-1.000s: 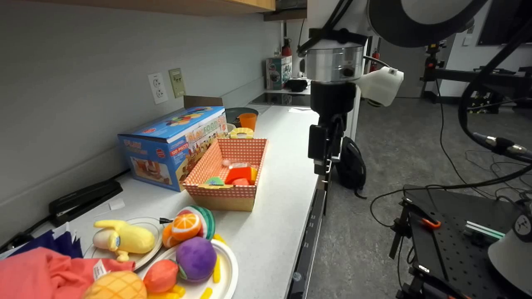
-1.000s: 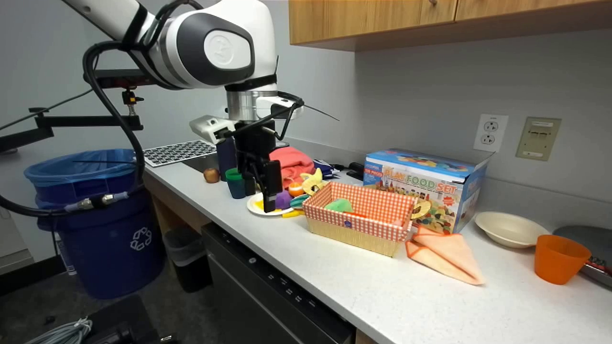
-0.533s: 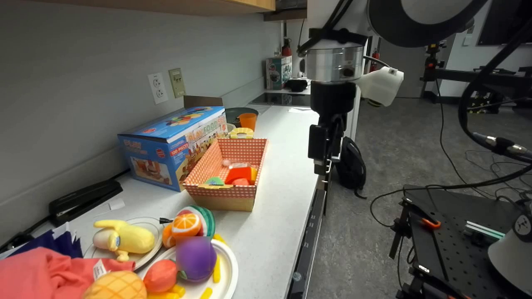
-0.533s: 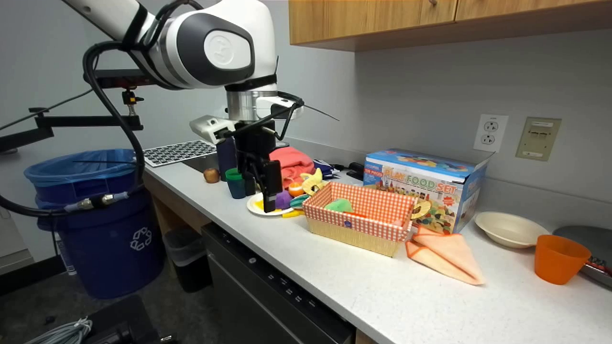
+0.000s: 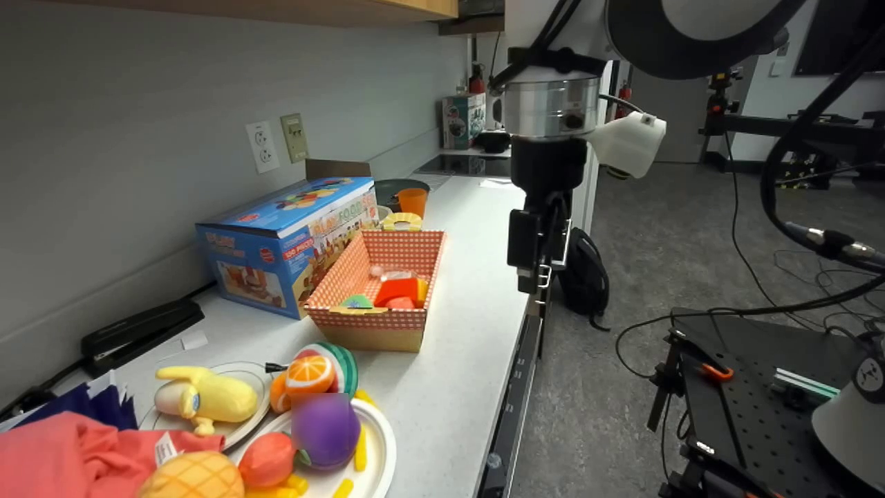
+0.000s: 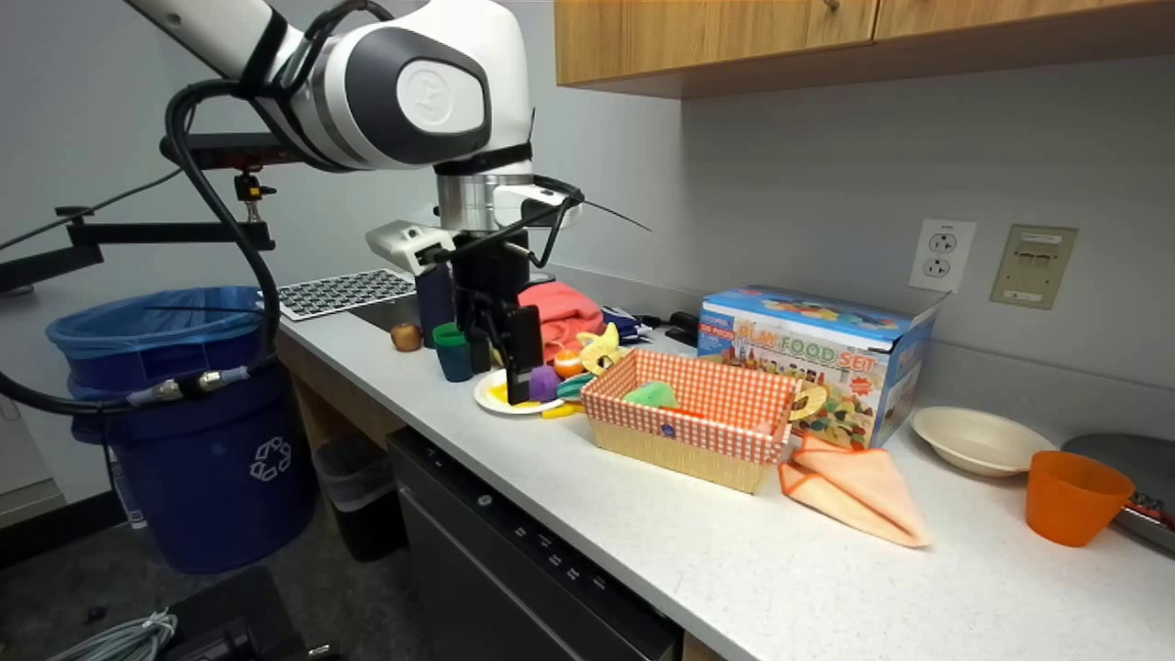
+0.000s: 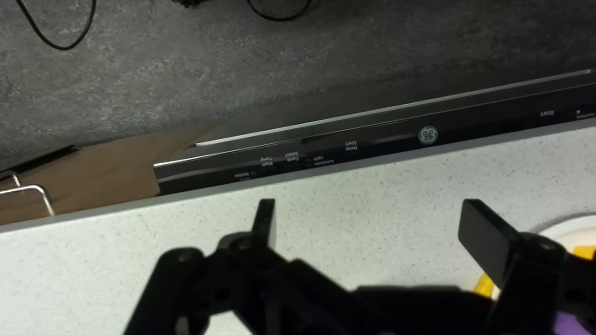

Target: Put the orange and purple plushies in the box

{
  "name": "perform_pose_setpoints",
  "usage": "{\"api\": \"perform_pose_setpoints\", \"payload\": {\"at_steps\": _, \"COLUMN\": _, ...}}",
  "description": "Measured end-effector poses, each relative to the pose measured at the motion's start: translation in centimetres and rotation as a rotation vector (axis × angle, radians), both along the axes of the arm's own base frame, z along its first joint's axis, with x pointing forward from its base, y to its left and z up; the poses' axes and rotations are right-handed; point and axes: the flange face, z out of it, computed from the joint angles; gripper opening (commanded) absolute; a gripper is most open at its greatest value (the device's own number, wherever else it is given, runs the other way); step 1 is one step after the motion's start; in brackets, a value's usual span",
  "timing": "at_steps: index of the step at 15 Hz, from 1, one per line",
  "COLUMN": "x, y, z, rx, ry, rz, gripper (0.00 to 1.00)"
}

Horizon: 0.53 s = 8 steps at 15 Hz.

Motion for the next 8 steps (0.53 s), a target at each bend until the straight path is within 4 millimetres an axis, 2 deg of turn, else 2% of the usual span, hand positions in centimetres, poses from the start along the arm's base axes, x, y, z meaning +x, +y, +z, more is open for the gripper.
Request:
{"api": "perform_pose_setpoints", "payload": {"at_steps": 5, "x": 3.6, "y": 3.7, "z": 1.7, "rx": 0.017, "ry": -0.038, "rz": 0.096, "gripper": 1.0}}
{"api": "perform_pose_setpoints", "payload": {"at_steps": 8, "x": 6.4, "y": 6.5, "z": 1.7, "rx": 0.034, "ry": -0.044, "rz": 0.185, "gripper": 1.0}}
